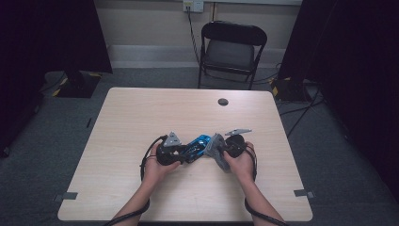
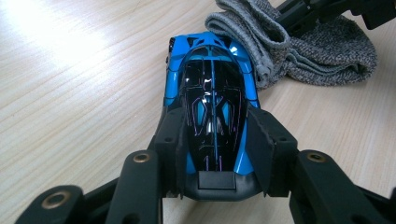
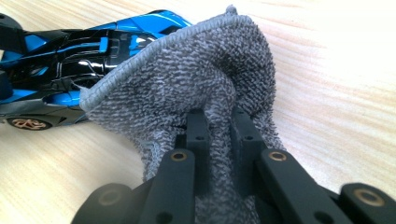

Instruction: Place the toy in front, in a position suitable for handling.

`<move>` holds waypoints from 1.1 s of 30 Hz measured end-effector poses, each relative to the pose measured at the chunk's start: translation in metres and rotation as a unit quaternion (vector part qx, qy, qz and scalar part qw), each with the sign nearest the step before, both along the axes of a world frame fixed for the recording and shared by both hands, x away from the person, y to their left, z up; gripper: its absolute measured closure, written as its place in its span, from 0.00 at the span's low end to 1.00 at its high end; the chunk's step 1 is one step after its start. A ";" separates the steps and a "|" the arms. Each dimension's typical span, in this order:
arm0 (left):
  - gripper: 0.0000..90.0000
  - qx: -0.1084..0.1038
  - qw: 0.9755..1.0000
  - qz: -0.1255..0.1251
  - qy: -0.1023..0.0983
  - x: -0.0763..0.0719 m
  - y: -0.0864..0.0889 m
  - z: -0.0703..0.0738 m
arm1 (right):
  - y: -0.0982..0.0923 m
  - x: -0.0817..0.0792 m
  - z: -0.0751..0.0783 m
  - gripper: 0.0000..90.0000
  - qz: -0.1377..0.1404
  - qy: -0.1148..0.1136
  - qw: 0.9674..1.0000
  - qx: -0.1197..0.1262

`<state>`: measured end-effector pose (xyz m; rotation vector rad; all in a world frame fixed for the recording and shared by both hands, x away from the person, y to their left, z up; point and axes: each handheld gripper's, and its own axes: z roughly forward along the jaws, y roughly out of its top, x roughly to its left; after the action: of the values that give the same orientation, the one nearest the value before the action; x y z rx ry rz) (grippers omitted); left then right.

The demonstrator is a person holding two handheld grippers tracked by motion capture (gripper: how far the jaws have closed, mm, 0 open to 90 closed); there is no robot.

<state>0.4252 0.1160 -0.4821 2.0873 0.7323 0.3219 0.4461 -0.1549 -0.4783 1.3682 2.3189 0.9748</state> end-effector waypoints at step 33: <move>0.66 0.010 1.000 -0.001 0.000 0.000 0.000 0.002 | -0.009 -0.048 0.029 0.89 0.074 -0.032 0.996 0.036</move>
<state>0.4251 0.1162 -0.4804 2.1070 0.7288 0.3290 0.3986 -0.1635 -0.4493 1.1863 2.3844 1.1399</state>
